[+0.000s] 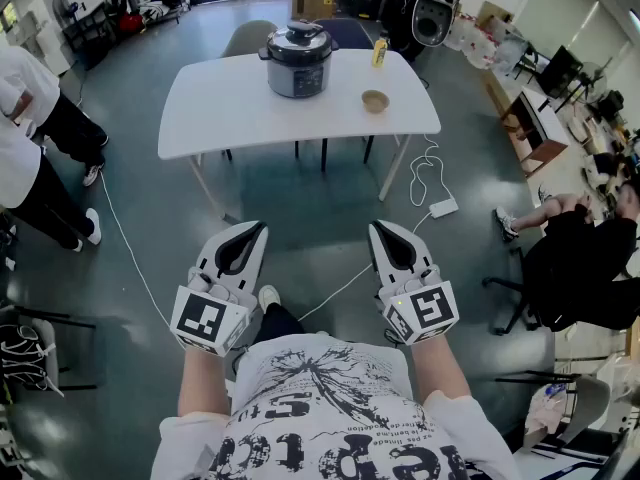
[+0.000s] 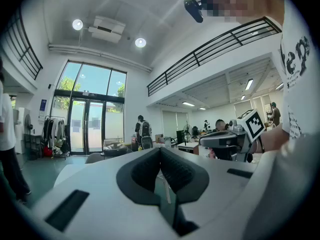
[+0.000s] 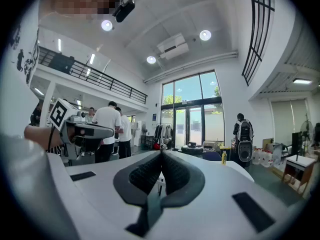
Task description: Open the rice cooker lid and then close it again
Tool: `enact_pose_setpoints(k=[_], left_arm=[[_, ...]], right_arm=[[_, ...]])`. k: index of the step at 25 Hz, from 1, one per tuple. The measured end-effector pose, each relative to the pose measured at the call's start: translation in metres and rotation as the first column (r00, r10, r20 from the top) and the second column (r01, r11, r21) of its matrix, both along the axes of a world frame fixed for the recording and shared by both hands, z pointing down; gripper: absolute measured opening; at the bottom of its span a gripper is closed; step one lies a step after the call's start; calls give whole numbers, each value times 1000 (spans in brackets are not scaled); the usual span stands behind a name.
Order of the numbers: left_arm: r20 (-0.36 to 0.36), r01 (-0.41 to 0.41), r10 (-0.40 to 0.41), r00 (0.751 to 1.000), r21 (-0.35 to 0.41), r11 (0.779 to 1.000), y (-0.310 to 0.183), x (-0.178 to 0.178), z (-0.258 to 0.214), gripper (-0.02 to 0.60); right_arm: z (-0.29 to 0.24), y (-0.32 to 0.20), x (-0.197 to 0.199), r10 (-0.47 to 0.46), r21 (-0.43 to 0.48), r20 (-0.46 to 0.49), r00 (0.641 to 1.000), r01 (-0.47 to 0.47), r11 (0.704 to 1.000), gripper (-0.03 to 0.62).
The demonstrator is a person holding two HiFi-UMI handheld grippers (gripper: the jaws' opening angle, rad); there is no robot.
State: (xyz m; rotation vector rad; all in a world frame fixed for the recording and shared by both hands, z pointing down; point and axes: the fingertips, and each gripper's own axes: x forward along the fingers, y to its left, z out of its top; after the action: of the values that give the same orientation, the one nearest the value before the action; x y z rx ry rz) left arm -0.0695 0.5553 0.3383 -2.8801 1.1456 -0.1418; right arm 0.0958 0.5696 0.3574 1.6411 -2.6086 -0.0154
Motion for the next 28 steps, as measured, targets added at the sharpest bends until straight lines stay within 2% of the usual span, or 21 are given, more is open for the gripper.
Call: enact_pose_setpoints(k=[6, 9, 14, 15, 16, 17, 19, 24, 28], left_arm=[[21, -10, 10, 1000, 11, 1000, 4, 6, -1, 12], [3, -15, 15, 1000, 23, 1000, 2, 11, -2, 12], [25, -22, 22, 999, 9, 1000, 0, 19, 6, 12], [27, -24, 24, 999, 7, 1000, -2, 20, 6, 12], [31, -24, 24, 999, 3, 1000, -4, 21, 6, 12], [36, -21, 21, 999, -4, 1000, -6, 21, 6, 12], [42, -16, 17, 999, -17, 1000, -12, 22, 7, 12], [13, -44, 44, 999, 4, 999, -32, 34, 0, 12], [16, -29, 29, 999, -13, 999, -75, 23, 4, 12]], right_arm=[[-1, 1, -2, -20, 8, -16, 1000, 20, 1000, 12], [0, 0, -1, -19, 6, -5, 1000, 19, 1000, 12], [11, -7, 11, 31, -52, 51, 998, -28, 998, 14], [11, -11, 12, 33, -64, 61, 998, -29, 998, 142], [10, -14, 12, 25, -61, 71, 997, -21, 998, 370], [7, -18, 11, 17, -46, 76, 997, -14, 999, 539], [1, -24, 11, 21, -13, 65, 998, -21, 1000, 598], [-6, -48, 13, 24, 10, 82, 996, -25, 1000, 598], [-7, -87, 5, 11, 14, 115, 993, -13, 1000, 598]])
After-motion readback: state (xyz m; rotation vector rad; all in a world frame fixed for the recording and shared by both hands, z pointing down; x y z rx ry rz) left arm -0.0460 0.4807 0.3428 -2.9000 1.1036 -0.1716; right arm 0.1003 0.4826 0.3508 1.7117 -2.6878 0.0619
